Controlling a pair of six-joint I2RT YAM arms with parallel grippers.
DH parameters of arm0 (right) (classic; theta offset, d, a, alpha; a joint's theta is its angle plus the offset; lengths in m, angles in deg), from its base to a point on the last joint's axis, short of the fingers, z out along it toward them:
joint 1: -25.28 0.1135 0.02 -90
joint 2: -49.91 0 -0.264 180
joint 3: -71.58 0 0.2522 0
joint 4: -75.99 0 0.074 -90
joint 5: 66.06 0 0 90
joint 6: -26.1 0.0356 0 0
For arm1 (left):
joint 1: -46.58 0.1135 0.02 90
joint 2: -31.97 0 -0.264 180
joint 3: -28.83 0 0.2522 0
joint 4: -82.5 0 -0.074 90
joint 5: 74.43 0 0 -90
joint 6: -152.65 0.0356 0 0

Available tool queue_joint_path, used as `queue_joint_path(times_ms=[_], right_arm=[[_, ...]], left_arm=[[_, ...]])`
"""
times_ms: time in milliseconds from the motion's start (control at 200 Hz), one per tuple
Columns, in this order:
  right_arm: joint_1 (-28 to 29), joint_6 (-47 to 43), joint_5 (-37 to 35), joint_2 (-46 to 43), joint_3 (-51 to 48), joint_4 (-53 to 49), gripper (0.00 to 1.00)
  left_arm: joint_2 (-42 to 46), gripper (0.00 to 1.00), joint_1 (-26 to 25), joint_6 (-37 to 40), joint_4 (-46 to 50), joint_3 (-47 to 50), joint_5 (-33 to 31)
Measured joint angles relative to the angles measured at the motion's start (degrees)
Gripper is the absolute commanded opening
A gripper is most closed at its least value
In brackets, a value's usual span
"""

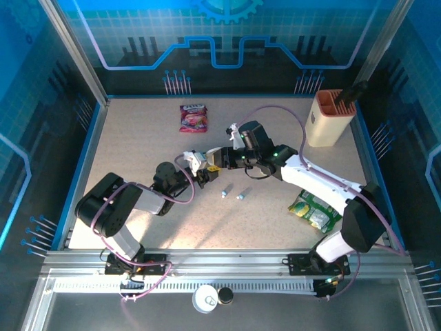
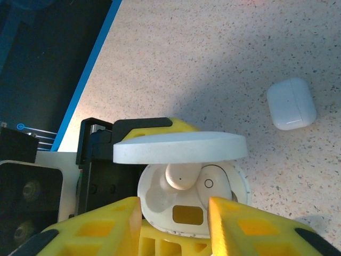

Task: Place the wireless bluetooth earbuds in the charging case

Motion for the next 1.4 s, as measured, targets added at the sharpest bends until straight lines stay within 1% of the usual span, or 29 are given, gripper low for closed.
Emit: queue_joint_path(times_ms=[75,200,460,840,1086,1181,1396], right_arm=[[0.0,0.2,0.0,0.5,0.3,0.0,0.31],[-0.2,0.4,0.0,1.0,0.7,0.0,0.3],[-0.3,0.4,-0.1,1.0,1.5,0.2,0.33],[-0.3,0.4,-1.0,3.5,3.4,0.0,0.32],[-0.2,-0.5,-1.5,4.7,4.5,-0.7,0.25],[-0.1,-1.2,-1.9,5.2,5.1,-1.3,0.24],[0.3,-3.4,-3.0,5.8,6.5,-3.3,0.17]], left_arm=[[-0.3,0.18,0.0,0.2,0.0,0.0,-0.1],[-0.7,0.18,0.0,0.4,-0.1,0.0,0.0],[-0.7,0.18,0.0,0.4,-0.1,0.0,0.2],[-0.7,0.18,0.0,0.4,0.1,0.0,0.4],[-0.7,0.18,0.0,0.4,0.4,0.0,0.3],[-0.7,0.18,0.0,0.4,0.7,0.0,0.3],[-0.7,0.18,0.0,0.4,0.9,0.0,0.3]])
